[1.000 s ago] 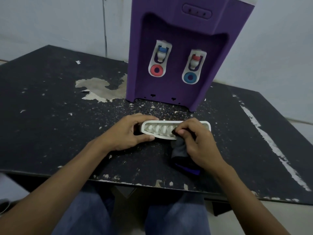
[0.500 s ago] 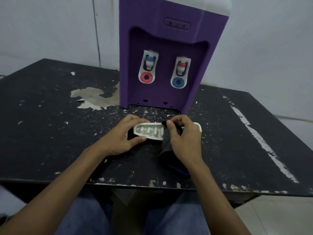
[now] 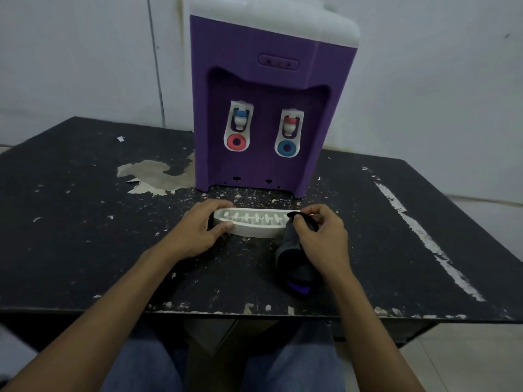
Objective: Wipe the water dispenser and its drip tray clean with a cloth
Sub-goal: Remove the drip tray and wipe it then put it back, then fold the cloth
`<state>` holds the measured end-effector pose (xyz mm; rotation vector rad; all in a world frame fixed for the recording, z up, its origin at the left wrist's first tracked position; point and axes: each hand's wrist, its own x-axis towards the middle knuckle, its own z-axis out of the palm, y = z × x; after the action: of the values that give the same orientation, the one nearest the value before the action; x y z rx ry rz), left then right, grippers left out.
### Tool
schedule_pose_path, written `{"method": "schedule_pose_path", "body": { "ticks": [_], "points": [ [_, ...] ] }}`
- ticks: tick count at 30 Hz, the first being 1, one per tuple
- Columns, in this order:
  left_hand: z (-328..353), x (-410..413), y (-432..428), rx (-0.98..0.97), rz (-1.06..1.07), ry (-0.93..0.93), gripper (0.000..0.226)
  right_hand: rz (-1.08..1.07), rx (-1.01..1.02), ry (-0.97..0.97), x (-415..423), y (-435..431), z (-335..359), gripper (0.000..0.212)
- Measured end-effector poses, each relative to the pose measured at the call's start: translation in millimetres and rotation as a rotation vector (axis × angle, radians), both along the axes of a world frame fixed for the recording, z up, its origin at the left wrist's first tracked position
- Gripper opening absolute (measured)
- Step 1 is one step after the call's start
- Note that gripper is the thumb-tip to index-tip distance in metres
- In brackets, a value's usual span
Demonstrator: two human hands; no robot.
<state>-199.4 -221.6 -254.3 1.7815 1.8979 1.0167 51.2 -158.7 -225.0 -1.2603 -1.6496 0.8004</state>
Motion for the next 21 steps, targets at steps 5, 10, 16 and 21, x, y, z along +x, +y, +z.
{"method": "schedule_pose_path", "body": {
  "ticks": [5, 10, 16, 21],
  "points": [
    [-1, -3, 6, 0.003, 0.075, -0.028, 0.045, 0.086, -0.016, -0.090, 4, -1, -1, 0.011],
    [1, 2, 12, 0.052, 0.192, -0.039, 0.044, 0.118, -0.035, -0.185, 4, 2, -7, 0.009],
    [-2, 5, 17, 0.147, 0.392, -0.044, 0.044, 0.176, -0.137, -0.077, -2, 8, 8, 0.052],
    [-5, 5, 19, 0.171, 0.464, -0.045, 0.039, 0.056, -0.181, -0.101, -4, 48, 9, 0.022]
  ]
}}
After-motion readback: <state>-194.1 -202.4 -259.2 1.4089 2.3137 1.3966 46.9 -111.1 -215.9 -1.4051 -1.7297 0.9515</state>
